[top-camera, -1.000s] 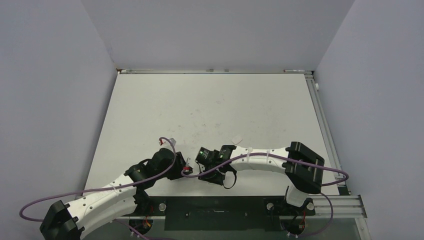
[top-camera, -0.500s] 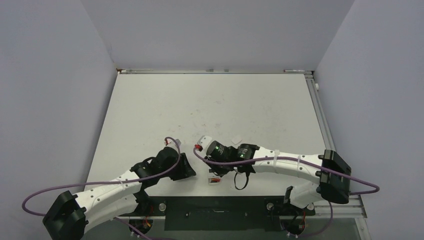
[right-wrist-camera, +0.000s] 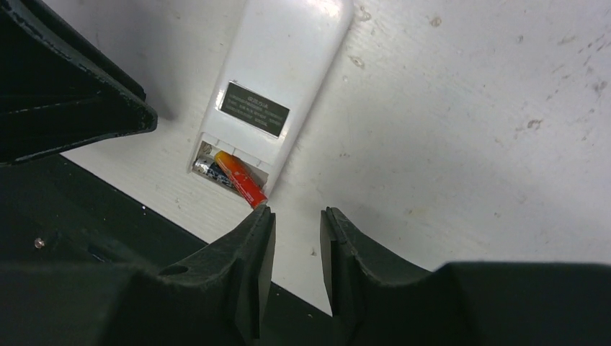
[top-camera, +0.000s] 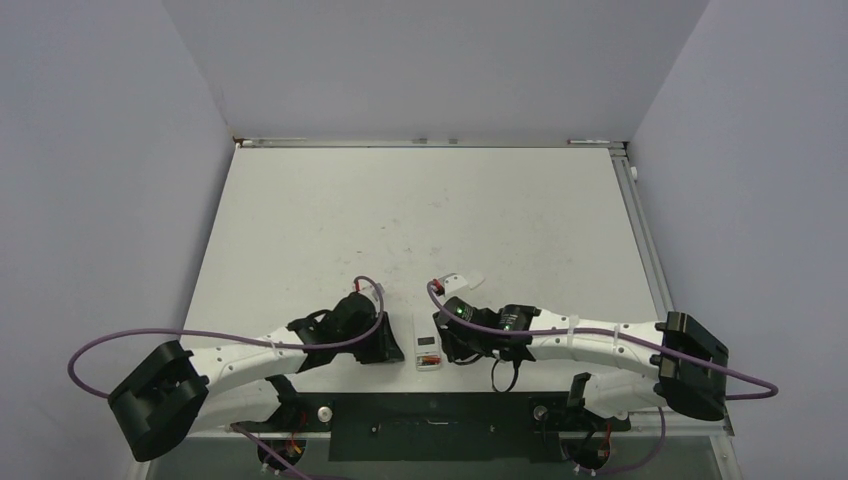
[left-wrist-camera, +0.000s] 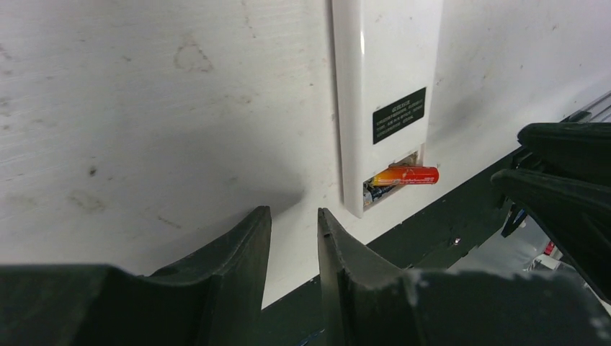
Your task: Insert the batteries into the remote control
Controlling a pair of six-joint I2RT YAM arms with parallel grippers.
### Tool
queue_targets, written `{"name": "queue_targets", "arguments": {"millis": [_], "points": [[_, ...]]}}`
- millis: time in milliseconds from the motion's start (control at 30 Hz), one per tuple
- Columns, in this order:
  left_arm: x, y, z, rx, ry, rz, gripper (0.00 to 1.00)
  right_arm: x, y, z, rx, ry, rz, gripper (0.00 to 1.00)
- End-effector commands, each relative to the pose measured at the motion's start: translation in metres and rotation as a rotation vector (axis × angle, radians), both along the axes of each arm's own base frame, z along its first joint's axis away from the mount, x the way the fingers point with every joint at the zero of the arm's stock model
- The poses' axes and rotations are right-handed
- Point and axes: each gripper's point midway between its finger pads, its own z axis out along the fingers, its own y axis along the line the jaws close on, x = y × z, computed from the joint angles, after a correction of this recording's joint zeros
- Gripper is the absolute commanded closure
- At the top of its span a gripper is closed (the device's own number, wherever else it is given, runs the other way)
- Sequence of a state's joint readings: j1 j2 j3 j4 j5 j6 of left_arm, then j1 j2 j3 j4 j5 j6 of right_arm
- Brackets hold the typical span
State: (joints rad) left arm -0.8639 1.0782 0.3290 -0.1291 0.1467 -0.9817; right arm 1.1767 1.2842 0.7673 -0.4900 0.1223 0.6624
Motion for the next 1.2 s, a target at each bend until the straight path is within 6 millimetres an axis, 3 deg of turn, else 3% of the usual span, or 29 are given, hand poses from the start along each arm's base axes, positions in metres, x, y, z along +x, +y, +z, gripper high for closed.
{"name": "queue_targets", "arguments": {"millis": [0,700,1167], "points": [[0.007,-0.023,0.012,-0.043,-0.043,-0.054,0.74,0.008,0.012,0.013,0.131,0.005,-0.152,0.7],[-0.003,-0.031,-0.007,0.006,0.0,-0.081,0.87,-0.015,0.025,-0.01,0.128,0.075,-0.272,0.74],[-0.009,-0.032,-0.011,0.019,0.01,-0.091,0.89,-0.011,0.022,-0.019,0.079,0.056,-0.328,0.78]]}}
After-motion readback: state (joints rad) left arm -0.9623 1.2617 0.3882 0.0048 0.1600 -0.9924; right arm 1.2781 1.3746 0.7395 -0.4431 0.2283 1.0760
